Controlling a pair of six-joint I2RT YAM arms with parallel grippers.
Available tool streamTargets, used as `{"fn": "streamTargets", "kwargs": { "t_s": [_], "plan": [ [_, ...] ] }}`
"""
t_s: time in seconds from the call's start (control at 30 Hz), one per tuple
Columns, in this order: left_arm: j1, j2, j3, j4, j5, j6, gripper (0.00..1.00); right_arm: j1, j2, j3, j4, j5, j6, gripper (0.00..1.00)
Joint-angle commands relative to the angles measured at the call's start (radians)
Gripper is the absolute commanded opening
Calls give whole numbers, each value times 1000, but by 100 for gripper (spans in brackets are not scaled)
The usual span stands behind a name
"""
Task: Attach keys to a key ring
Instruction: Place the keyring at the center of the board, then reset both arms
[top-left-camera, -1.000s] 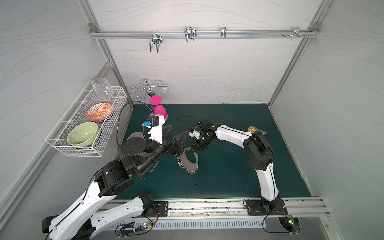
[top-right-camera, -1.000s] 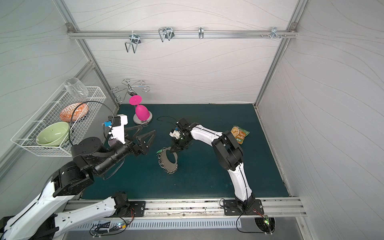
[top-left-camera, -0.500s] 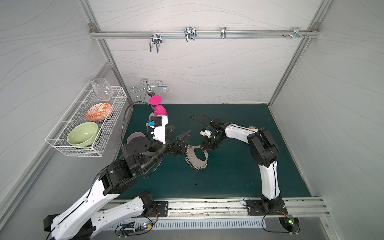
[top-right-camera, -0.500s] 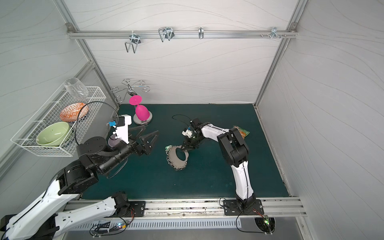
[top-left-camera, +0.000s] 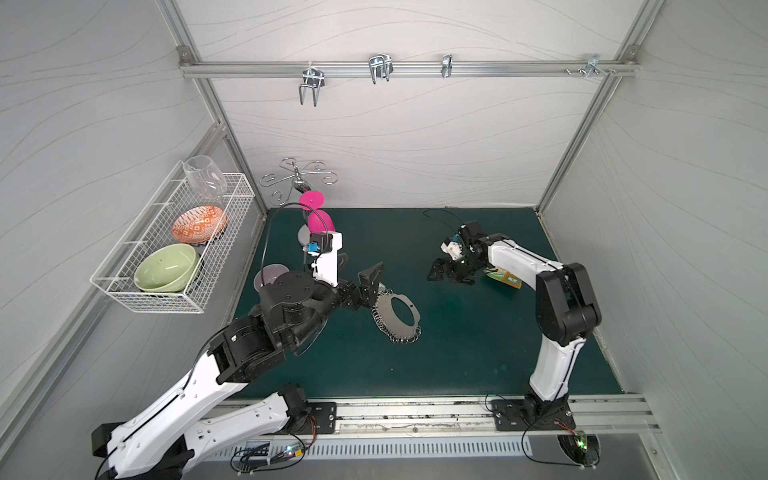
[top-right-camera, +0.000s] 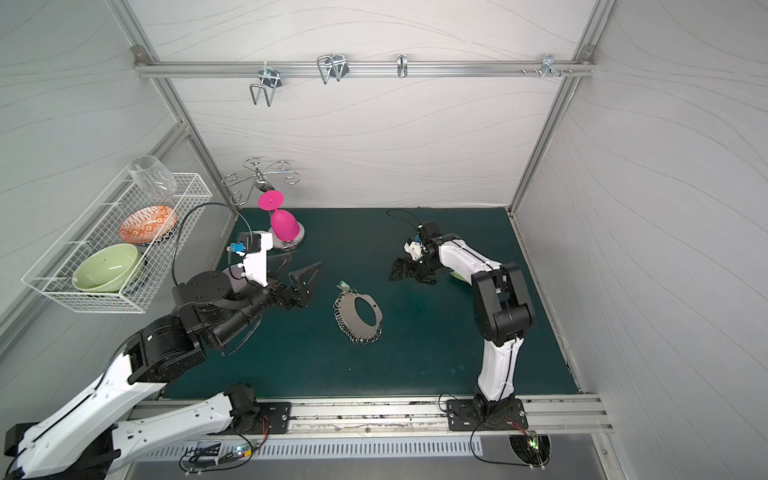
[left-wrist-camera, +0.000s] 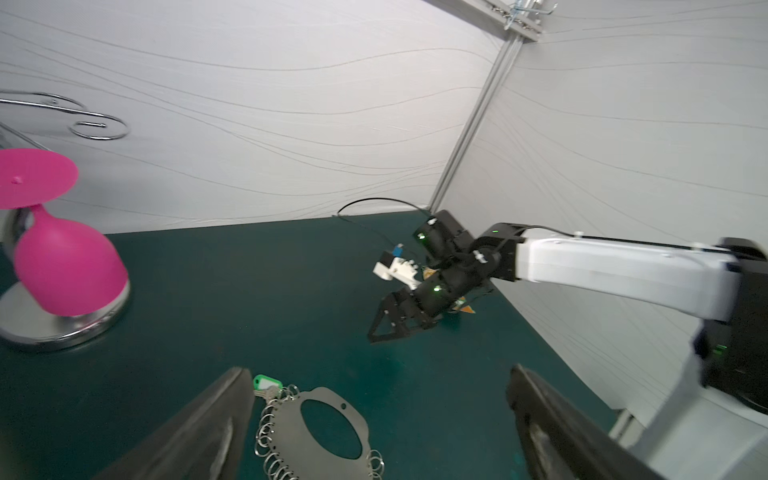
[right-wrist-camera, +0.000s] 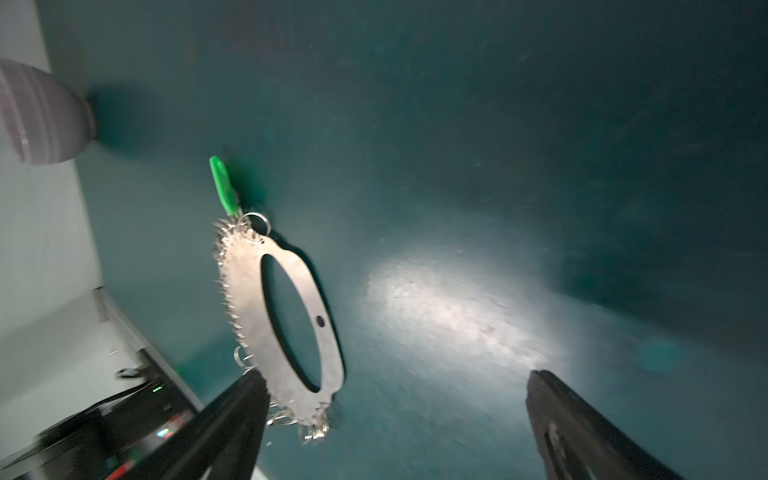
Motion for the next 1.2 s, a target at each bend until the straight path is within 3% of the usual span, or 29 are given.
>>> {"fn": "streamTargets", "kwargs": {
  "t_s": [0.0, 0.1, 0.17, 0.27, 0.4, 0.5, 0.57, 0.67, 0.77, 0.97, 1.17],
  "plan": [
    [2, 5, 43, 31, -141, 87, 100, 0, -166, -10, -58, 208, -68, 99],
    [3, 2, 10, 140, -206, 213, 100, 0, -296, -31, -49, 316, -89, 99],
    [16, 33, 19, 167, -376, 229, 100, 0, -388, -49, -31, 373, -103, 99],
    [87, 85, 3, 212, -449, 239, 100, 0, -508, -76, 7, 451, -109, 99],
    [184, 152, -15, 231, -428, 174, 100, -1, -624, -135, 95, 533, -103, 99],
    [226, 213, -32, 272, -419, 172, 100, -1, -657, -173, 165, 494, -104, 99],
    [250, 269, -39, 298, -425, 183, 100, -1, -660, -187, 232, 456, -105, 99],
    [303, 330, -54, 305, -408, 136, 100, -3, -623, -137, 242, 501, -60, 99],
    [386, 351, -101, 303, -372, 69, 100, -16, -605, -125, 247, 542, -112, 99],
    [542, 360, -277, 330, -348, 0, 100, -133, -693, -369, 452, 493, -219, 99],
    [585, 365, -420, 416, -354, 84, 100, -261, -771, -563, 510, 502, -265, 99]
  ]
}}
